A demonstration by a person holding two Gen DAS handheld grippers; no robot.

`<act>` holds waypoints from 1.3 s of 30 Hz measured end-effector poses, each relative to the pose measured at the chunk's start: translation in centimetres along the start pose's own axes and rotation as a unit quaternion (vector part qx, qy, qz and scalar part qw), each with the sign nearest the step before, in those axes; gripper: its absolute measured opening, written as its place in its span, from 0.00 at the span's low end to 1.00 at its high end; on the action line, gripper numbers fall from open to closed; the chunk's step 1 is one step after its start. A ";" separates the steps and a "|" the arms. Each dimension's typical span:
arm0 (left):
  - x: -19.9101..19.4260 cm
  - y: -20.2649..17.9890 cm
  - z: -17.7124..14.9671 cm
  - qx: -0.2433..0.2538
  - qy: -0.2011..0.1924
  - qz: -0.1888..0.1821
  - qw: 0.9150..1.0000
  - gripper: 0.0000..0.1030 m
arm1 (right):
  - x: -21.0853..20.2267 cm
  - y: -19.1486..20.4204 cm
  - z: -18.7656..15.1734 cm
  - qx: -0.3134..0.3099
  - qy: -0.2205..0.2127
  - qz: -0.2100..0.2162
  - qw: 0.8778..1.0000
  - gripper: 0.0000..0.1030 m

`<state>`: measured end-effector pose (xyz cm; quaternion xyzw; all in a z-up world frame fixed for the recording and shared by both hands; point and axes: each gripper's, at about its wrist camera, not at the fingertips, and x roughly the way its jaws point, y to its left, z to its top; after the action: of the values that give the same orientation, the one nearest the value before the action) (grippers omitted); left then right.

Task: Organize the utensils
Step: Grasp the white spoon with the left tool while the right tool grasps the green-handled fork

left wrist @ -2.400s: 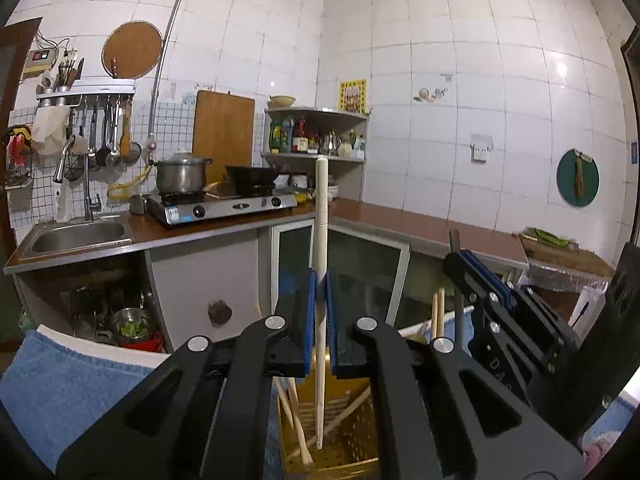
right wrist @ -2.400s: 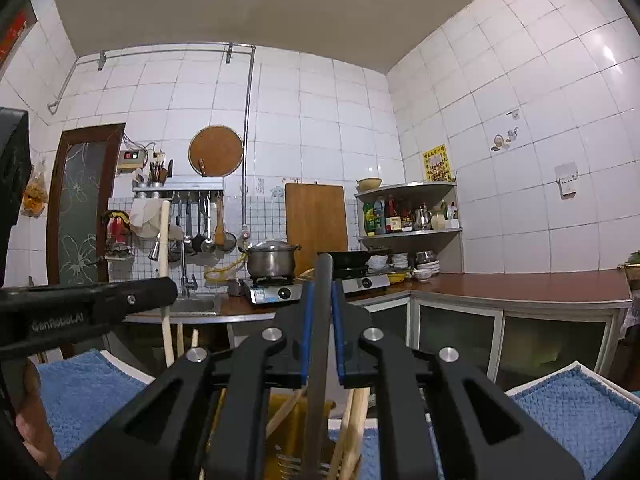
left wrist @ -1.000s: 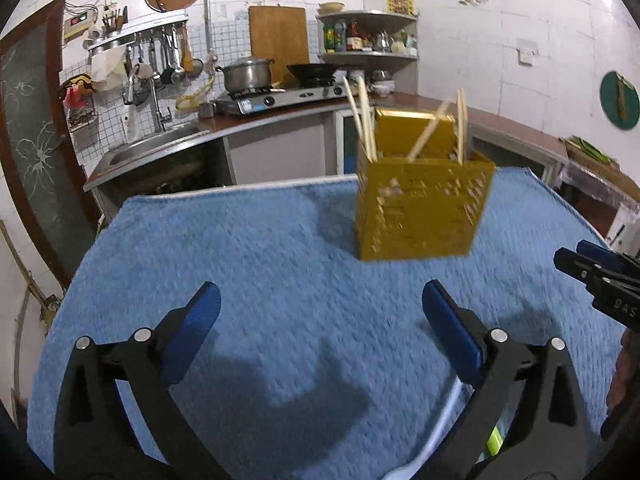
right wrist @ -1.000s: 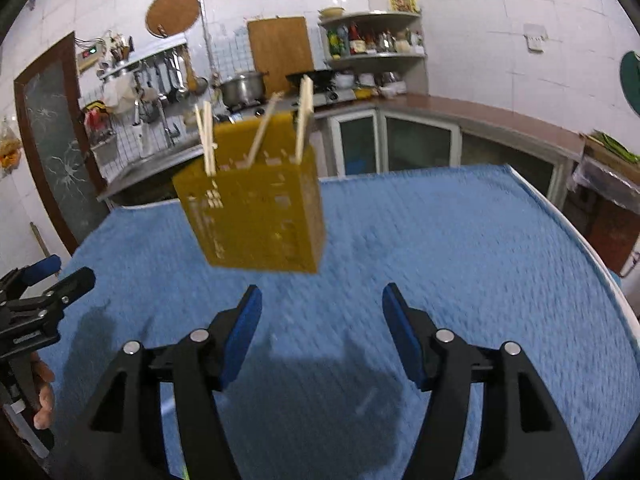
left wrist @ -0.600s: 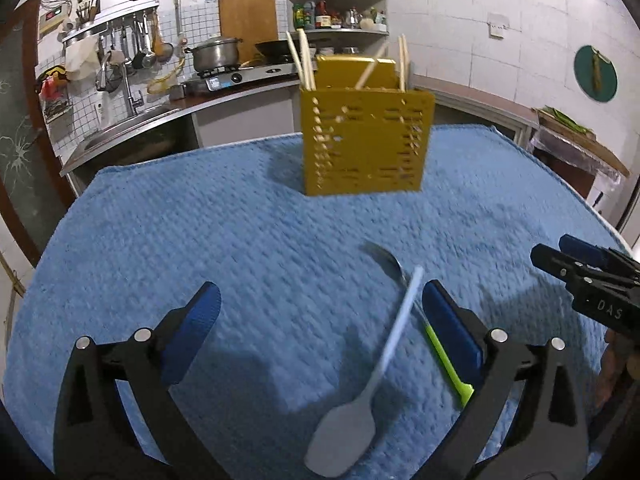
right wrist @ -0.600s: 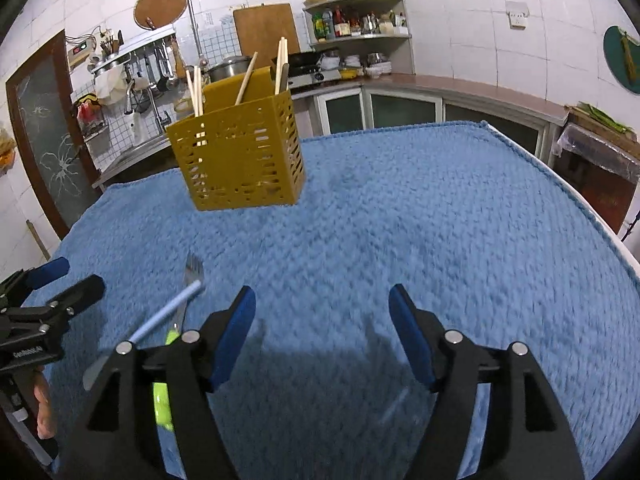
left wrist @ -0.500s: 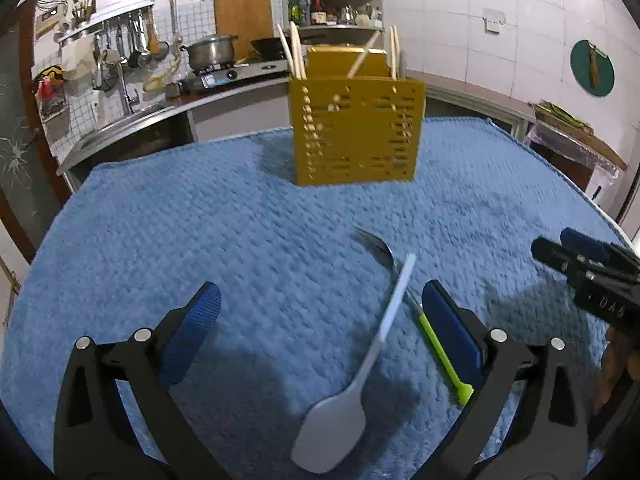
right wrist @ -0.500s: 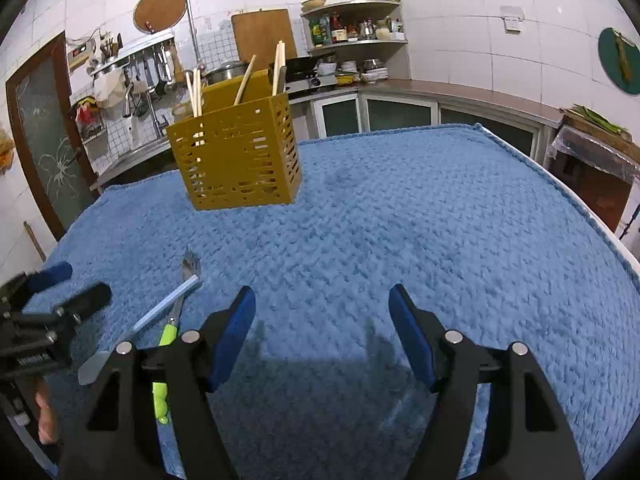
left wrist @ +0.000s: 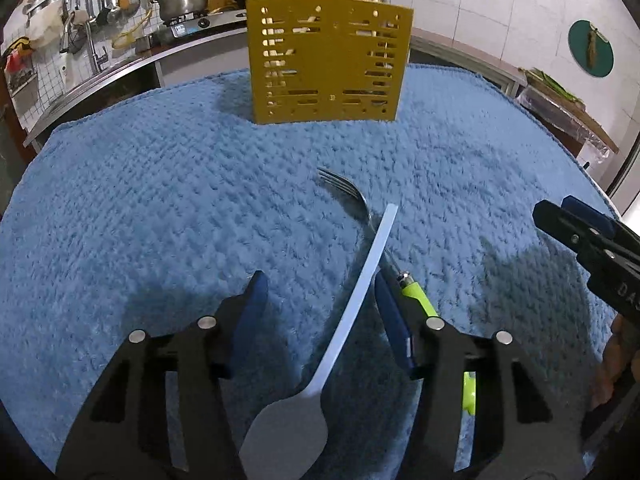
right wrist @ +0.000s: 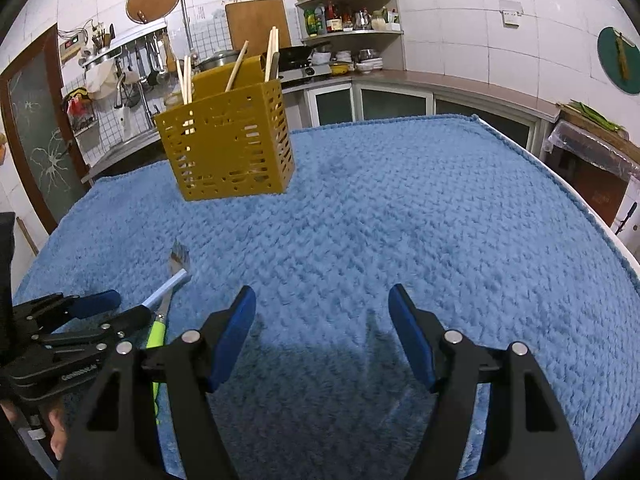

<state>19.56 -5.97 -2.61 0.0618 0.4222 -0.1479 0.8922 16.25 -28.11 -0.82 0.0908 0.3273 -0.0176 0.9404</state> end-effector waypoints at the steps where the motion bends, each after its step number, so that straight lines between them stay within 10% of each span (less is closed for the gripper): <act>1: 0.1 -0.2 0.0 0.004 0.002 0.000 1.000 0.53 | 0.0 0.0 0.0 0.000 0.001 -0.001 1.000 0.66; 13: 2.0 0.9 2.1 -0.025 0.022 -0.010 0.999 0.05 | 1.2 0.9 0.5 -0.011 0.023 -0.009 1.000 0.65; 29: 2.1 6.9 2.8 -0.074 0.011 0.045 0.996 0.05 | 4.8 9.3 1.7 -0.063 0.090 0.048 0.993 0.57; 39: 1.9 8.7 3.2 -0.099 0.024 0.012 0.995 0.05 | 7.8 12.3 2.3 -0.074 0.169 0.045 0.982 0.37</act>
<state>25.77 1.11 -2.18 -0.0180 0.4553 -0.0936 0.8852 24.90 -16.21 -1.92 0.0376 0.4774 0.0649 0.8755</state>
